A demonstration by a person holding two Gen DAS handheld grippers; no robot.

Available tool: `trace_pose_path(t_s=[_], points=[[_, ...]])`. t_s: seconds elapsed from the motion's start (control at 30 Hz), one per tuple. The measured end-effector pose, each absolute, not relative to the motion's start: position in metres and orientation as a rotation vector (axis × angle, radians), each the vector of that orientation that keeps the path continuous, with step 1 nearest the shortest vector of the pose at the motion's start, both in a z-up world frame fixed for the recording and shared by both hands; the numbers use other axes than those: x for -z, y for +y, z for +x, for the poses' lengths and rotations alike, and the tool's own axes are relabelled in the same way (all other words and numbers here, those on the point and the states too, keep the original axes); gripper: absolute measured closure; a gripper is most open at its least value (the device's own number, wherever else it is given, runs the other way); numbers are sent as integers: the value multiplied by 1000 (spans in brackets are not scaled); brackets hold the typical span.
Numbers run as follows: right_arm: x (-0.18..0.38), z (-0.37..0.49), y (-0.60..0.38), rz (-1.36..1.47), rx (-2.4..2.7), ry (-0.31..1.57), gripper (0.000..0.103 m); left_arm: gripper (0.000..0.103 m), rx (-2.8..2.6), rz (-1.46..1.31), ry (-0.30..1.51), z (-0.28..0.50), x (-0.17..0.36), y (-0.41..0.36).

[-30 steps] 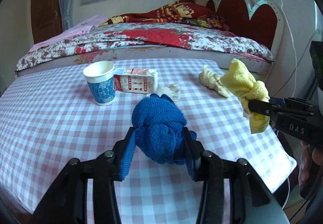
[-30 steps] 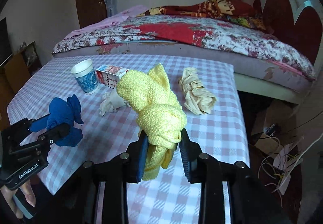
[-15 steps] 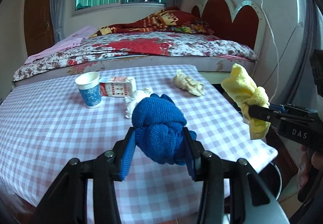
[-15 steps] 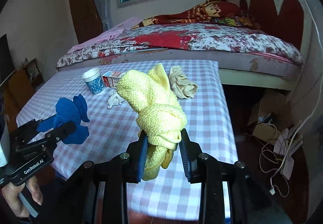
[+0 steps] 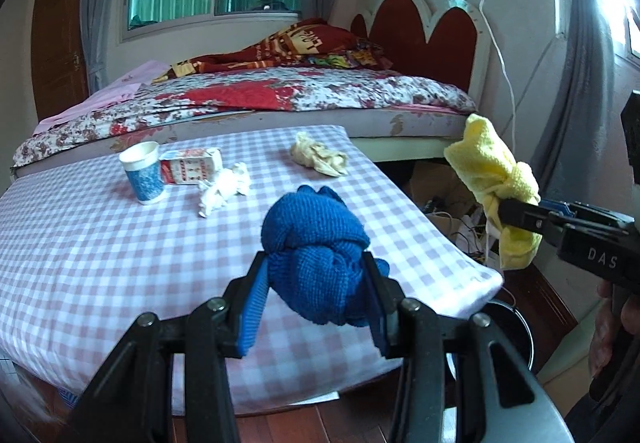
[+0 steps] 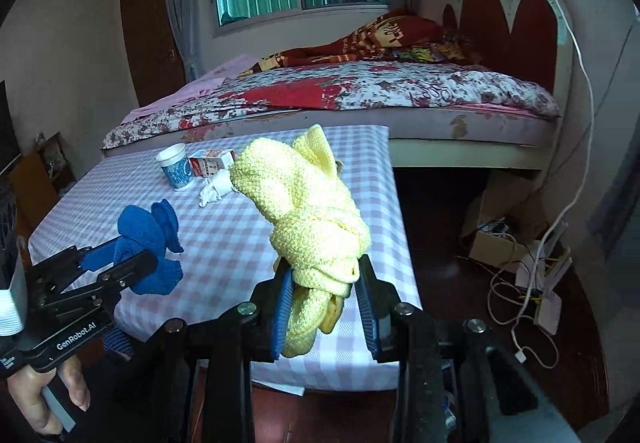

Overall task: Collect trash
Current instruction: 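Carry the yellow cloth and blue sock over the black bin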

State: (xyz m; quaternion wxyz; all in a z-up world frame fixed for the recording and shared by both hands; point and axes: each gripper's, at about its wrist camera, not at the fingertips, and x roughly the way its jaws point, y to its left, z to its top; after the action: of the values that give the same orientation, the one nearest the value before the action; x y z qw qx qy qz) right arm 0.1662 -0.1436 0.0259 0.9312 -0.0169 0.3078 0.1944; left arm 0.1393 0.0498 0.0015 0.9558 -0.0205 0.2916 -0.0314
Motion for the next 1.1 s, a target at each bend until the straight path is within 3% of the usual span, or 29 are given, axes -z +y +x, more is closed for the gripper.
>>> trace_pose_path(t_s=[1.1], points=[[59,101,-338,89,-70,752,71,58,407,47,691,116,53,-136]])
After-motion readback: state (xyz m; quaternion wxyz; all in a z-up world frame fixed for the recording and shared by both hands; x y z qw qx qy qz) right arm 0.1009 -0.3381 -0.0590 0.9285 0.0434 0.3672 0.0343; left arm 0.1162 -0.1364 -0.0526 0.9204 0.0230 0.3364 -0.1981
